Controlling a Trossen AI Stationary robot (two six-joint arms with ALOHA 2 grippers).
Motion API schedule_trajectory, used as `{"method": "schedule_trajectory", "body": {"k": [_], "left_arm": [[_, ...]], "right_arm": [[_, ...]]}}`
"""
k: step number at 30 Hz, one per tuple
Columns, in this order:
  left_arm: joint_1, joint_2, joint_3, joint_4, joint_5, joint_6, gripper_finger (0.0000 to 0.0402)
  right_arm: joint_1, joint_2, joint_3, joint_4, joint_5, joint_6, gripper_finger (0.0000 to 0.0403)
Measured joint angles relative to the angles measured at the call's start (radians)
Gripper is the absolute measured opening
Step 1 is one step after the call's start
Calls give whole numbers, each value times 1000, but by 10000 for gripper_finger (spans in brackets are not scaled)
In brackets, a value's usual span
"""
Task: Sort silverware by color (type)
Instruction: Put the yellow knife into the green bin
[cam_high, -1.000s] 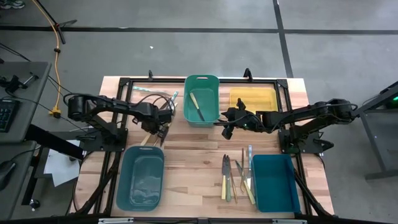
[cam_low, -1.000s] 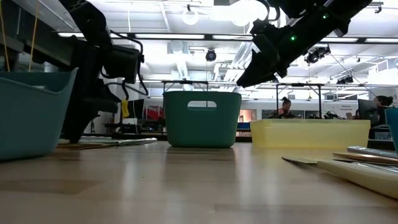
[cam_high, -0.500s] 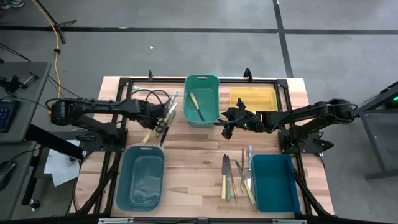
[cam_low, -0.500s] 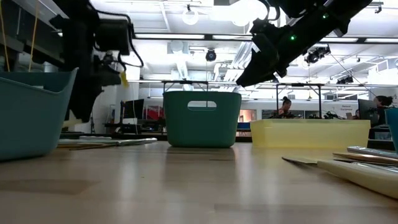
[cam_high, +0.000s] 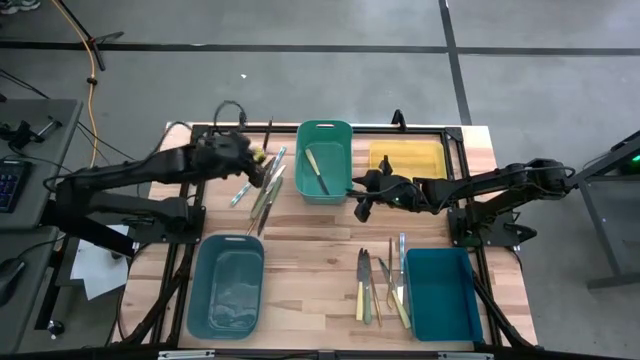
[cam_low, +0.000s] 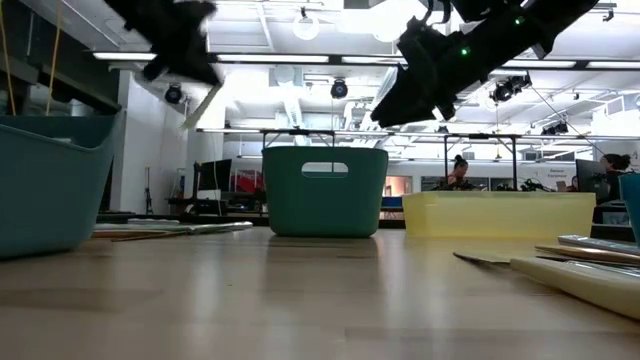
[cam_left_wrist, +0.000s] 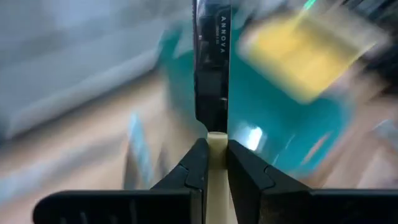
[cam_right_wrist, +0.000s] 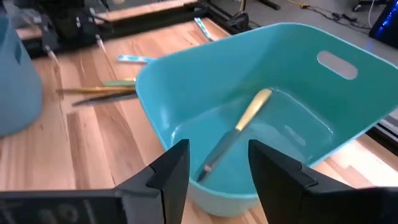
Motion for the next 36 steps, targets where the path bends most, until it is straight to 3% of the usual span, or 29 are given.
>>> {"method": "schedule_trajectory", "body": {"k": [2, 6, 14, 16, 26, 30, 36], "left_arm": [[0, -26, -27, 156, 21, 92, 31], [-5, -45, -152, 488, 160, 212, 31], [-74, 7, -514, 1264, 342, 245, 31], [-86, 12, -566, 1384, 365, 246, 31], [-99, 17, -595, 1388, 378, 258, 31], [-92, 16, -554, 1372, 365, 229, 31], [-92, 89, -308, 992, 310, 285, 31]], "right_arm": [[0, 0, 0, 19, 0, 9, 161], [0, 0, 0, 53, -11, 12, 161], [10, 0, 0, 139, -71, 20, 161], [20, 0, 0, 176, -73, 10, 161], [47, 0, 0, 310, -84, -85, 161], [47, 0, 0, 312, -84, -86, 161], [47, -2, 0, 443, -85, -155, 161]]}}
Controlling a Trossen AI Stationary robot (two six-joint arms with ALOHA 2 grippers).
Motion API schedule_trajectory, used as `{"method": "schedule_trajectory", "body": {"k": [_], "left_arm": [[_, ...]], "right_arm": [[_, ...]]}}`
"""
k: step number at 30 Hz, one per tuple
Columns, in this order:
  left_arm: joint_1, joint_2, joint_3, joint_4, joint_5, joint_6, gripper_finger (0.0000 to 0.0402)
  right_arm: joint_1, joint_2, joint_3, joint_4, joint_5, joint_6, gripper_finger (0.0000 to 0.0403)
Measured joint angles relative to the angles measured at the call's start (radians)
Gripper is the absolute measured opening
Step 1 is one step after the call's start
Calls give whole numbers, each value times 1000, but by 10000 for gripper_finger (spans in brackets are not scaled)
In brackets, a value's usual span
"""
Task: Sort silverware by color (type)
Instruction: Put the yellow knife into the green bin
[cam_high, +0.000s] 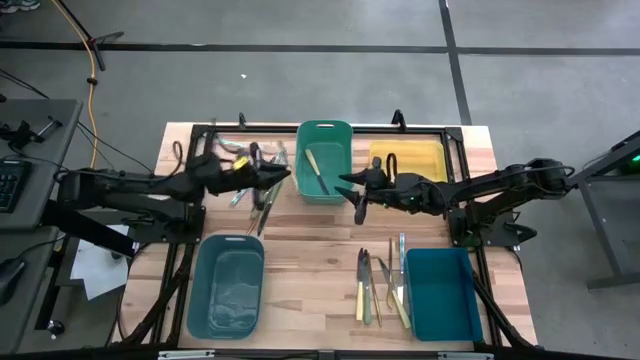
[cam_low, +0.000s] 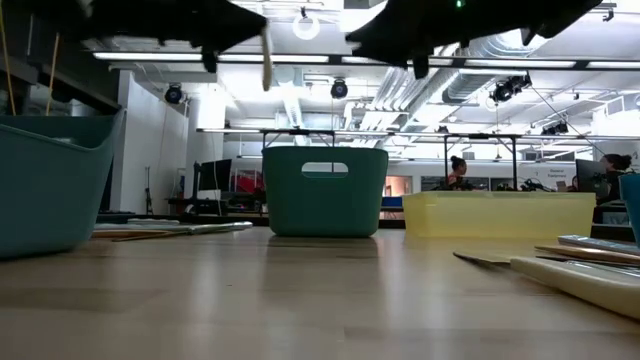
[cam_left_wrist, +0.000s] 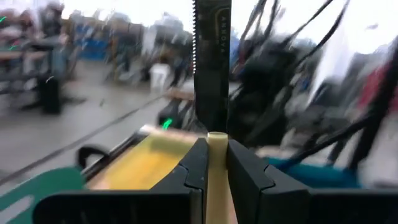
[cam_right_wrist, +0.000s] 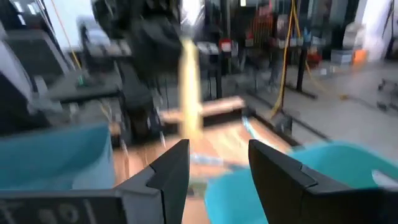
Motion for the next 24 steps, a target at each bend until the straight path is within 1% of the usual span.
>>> {"method": "schedule_trajectory", "body": {"k": [2, 4, 7, 10, 14, 18, 20, 24], "left_arm": [[3, 59, 107, -136, -74, 43, 31], [18, 128, 210, -245, -122, 61, 31], [45, 240, 341, -325, -132, 25, 31], [70, 348, 422, -363, -137, -29, 31], [103, 473, 460, -371, -143, -149, 31], [145, 566, 463, -370, -140, -263, 31], [170, 606, 463, -369, -122, -313, 31], [200, 670, 463, -374, -39, -381, 31]], "right_arm": [[0, 0, 0, 58, -17, -8, 161], [0, 0, 0, 100, -44, -14, 161], [3, 0, 0, 127, -90, 4, 161], [21, 0, 0, 180, -114, 7, 161], [60, -6, 0, 249, -139, -40, 161], [94, -39, 0, 251, -141, -107, 161], [103, -57, 0, 254, -141, -115, 161], [109, -81, 0, 254, -141, -132, 161]]}}
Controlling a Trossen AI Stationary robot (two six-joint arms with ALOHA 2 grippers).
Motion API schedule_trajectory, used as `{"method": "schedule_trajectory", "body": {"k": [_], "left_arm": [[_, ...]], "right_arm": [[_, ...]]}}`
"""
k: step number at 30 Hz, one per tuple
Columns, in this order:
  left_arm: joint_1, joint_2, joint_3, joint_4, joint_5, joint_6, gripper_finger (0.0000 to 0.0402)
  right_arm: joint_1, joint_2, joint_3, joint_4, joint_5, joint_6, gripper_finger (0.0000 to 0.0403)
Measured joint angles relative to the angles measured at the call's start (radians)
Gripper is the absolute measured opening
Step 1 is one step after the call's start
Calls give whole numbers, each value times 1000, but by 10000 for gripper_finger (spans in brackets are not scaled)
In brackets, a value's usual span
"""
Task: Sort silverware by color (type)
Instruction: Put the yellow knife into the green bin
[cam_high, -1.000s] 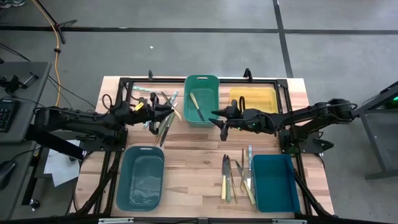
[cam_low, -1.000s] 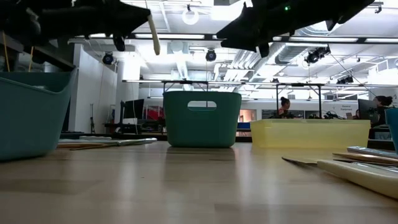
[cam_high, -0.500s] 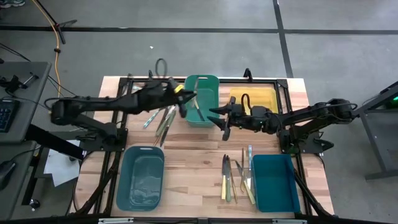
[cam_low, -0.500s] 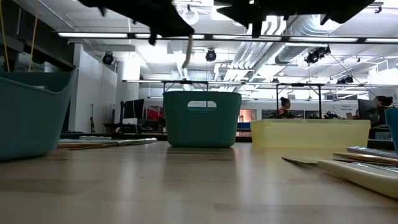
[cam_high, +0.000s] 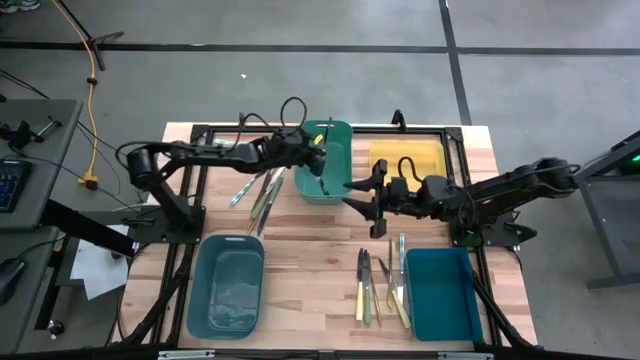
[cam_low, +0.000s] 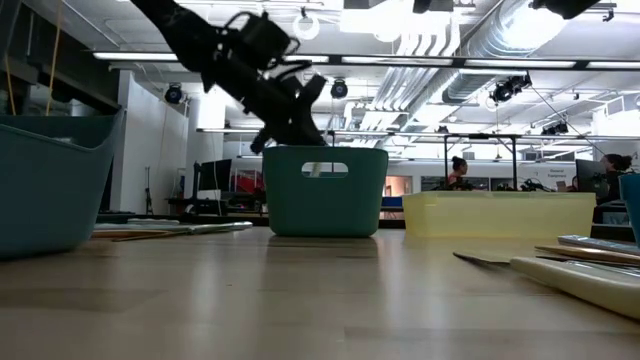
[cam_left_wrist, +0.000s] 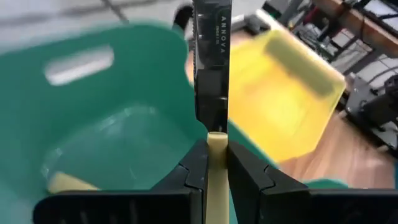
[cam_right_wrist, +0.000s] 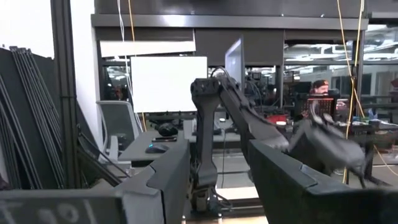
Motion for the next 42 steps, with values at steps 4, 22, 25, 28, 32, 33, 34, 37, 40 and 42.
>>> {"method": "schedule_trajectory", "body": {"k": [4, 22, 25, 28, 32, 33, 34, 37, 40, 42], "left_arm": [[4, 34, 0, -30, 30, -34, 31], [16, -20, 0, -41, 123, 29, 119], [39, -109, 1, -50, 160, 56, 125], [47, -235, 1, -91, 171, 111, 126], [-2, -424, -19, -140, 168, 205, 126], [-27, -475, -41, -137, 165, 228, 126], [-56, -522, -71, -119, 156, 248, 126], [-156, -659, -194, -20, 131, 302, 126], [-268, -787, -353, 102, 80, 348, 126], [-334, -856, -461, 184, 17, 364, 126]], "right_arm": [[0, -5, 0, -2, 0, 0, 161], [0, -5, 0, -6, 1, 11, 161], [0, -5, 0, -15, 1, 11, 161], [0, -5, 0, -27, 1, 11, 161], [0, -5, 0, -42, 1, 11, 161], [0, -5, 0, -47, 1, 11, 161], [0, -5, 0, -50, 1, 10, 161], [0, -5, 0, -60, 1, 9, 161], [0, -5, 0, -85, 1, -6, 161], [-1, -5, 0, -118, 10, -33, 161]]}}
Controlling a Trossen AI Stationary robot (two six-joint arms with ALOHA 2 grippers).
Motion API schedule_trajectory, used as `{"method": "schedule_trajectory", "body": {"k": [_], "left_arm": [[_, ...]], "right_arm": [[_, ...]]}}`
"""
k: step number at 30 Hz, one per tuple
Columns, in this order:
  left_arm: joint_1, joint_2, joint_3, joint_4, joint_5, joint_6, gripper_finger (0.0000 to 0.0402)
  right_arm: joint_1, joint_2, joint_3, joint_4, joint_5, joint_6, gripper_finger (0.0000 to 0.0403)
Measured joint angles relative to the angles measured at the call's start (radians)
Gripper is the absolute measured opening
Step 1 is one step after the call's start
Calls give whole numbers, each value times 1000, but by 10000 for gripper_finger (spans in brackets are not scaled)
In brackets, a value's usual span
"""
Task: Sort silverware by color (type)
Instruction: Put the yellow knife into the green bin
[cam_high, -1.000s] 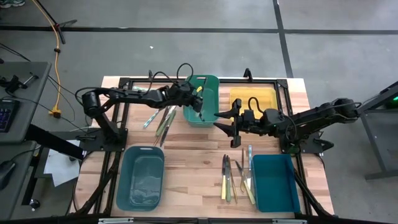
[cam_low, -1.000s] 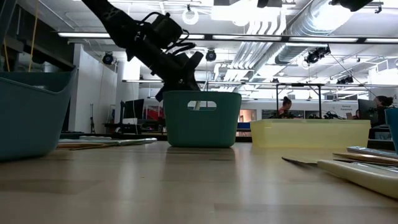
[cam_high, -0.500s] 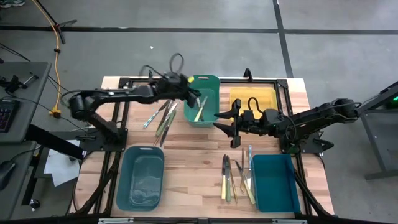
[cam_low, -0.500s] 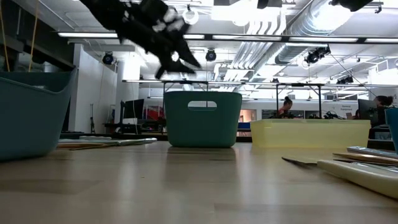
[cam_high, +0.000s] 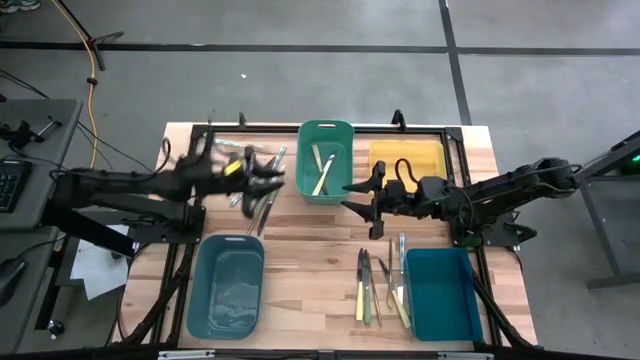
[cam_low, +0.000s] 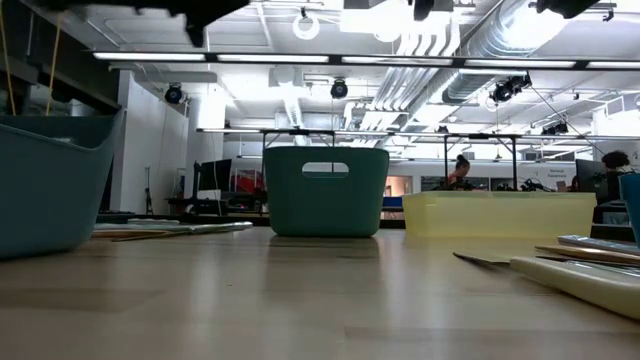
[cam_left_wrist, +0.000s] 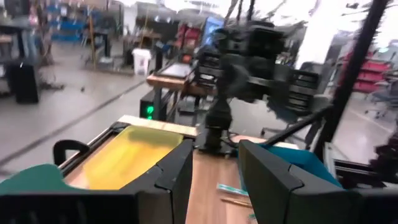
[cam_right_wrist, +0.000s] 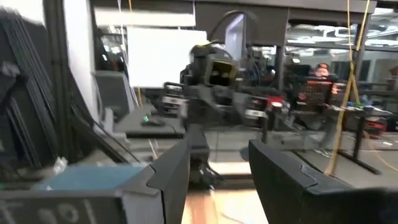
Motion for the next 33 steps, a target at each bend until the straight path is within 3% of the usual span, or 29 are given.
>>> {"method": "schedule_trajectory", "body": {"k": [5, 9, 19, 27, 33], "left_arm": [[-100, -121, -206, 180, -134, 39, 126], [-125, -169, -278, 225, -153, 64, 126], [-137, -184, -290, 314, -145, 147, 126], [-137, -180, -290, 288, -144, 120, 126], [-137, -181, -290, 296, -145, 160, 126]], "right_arm": [[0, 0, 0, -43, 91, -26, 161], [0, 0, 0, -45, 137, -27, 161], [0, 1, 0, -88, 136, -27, 161], [0, 1, 0, -105, 137, -27, 161], [0, 1, 0, -108, 188, 5, 161]]}}
